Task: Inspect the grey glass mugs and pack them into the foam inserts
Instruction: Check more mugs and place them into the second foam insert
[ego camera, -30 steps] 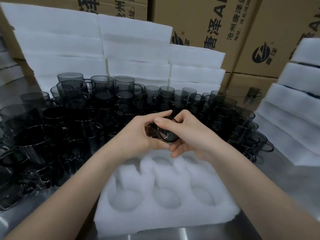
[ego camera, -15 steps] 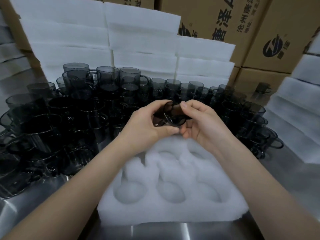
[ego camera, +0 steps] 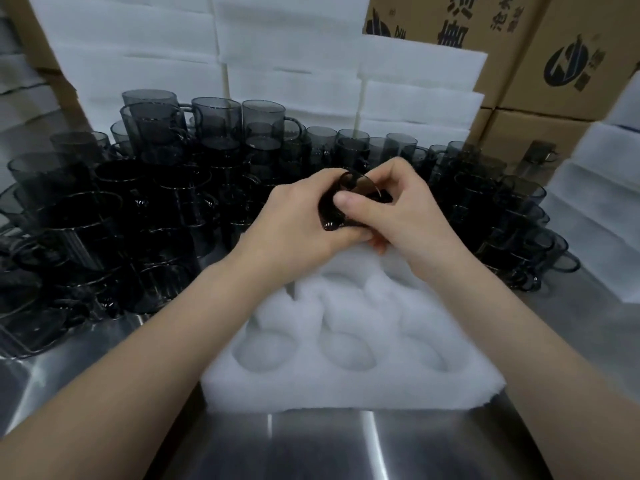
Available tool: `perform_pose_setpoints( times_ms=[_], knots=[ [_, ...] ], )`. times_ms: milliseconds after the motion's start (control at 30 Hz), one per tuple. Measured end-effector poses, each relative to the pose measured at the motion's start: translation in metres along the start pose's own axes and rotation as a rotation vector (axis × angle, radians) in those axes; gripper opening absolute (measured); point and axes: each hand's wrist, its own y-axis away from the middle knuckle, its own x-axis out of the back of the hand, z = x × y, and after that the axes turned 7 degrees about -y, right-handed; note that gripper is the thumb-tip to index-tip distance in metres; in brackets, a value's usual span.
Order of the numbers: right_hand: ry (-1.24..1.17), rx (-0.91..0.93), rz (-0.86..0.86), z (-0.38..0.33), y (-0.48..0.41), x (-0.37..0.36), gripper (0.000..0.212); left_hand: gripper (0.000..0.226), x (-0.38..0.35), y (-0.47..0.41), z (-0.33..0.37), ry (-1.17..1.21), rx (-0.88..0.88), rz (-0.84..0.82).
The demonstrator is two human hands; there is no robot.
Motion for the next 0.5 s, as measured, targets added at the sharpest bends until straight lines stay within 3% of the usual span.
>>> perform_pose_setpoints(
  times_ms=[100,233,400,500],
  knots=[
    [0.038,0.008,0.071,0.0,-0.002,-0.001,0.044,0.057,-0.001,0.002,0.003,-0.122,-0.068,-0.021],
    [-0.154,-0.06,0.108,0.001,-0.004,0.004,0.036,0.064,0.0,0.004,0.006,-0.172,-0.094,-0.016],
    [-0.406,-0.127,-0.091,-0.001,-0.004,0.009,0.017,0.06,0.007,0.003,0.007,-0.189,-0.011,0.05],
    [-0.519,-0.136,-0.201,-0.002,-0.003,0.01,0.033,0.057,0.014,0.001,0.012,-0.086,0.084,0.069]
  ],
)
